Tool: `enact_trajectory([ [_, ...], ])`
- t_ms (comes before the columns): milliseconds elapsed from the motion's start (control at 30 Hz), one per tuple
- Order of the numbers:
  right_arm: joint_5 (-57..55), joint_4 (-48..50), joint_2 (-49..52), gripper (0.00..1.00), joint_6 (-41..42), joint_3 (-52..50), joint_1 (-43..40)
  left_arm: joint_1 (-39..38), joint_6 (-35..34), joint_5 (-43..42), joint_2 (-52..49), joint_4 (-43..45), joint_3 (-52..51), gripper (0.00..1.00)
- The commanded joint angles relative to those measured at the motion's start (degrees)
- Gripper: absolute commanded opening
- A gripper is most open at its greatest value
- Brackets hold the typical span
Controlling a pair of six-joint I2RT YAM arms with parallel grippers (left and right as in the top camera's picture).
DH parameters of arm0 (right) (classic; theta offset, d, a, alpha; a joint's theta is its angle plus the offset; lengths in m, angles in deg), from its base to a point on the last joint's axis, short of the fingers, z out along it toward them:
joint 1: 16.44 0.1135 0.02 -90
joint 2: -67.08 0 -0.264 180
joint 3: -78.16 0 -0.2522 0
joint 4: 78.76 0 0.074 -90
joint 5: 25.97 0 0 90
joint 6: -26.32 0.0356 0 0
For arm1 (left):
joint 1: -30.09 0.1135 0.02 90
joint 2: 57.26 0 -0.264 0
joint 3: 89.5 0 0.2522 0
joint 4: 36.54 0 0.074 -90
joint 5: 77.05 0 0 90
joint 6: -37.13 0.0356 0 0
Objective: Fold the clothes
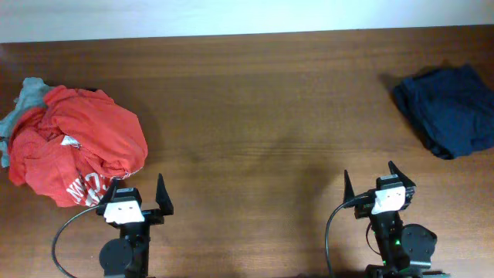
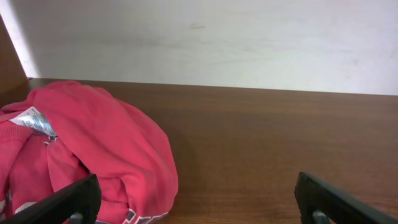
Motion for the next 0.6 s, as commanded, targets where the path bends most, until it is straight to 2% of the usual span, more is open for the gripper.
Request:
enact_trajectory([
  [0,0.5,1.25,-0.39,0.99,0.28,-0.5,0.42,0.33,0.87,-6.21,0.44,0.22,-0.22,0.99],
  [33,1.07,2.34,-0.39,0.99,0.52,-0.5,0.42,0.33,0.87,-7.34,0.44,0.35,-0.22,0.99],
  [133,10.05,6.4,-0.39,0.99,4.9,-0.46,0.42,0.44,0.9,-3.69,0.44,2.97,-0.22,0.99],
  [300,16.96,9.51,-0.13,0.99,14.1,1.92,0.42,0.39,0.46,-8.59,-0.31,4.98,2.75,0.99],
  [433,22.34,8.63,6.67,0.99,15.93,11.37,0.42,0.39,0.52,-5.46,-11.19,-3.85,17.11,0.99],
  [567,28.06,1.16,23.02,0.99,15.91,25.75,0.42,0.39,0.92,-5.14,-27.36,-13.81,32.83,0.99],
])
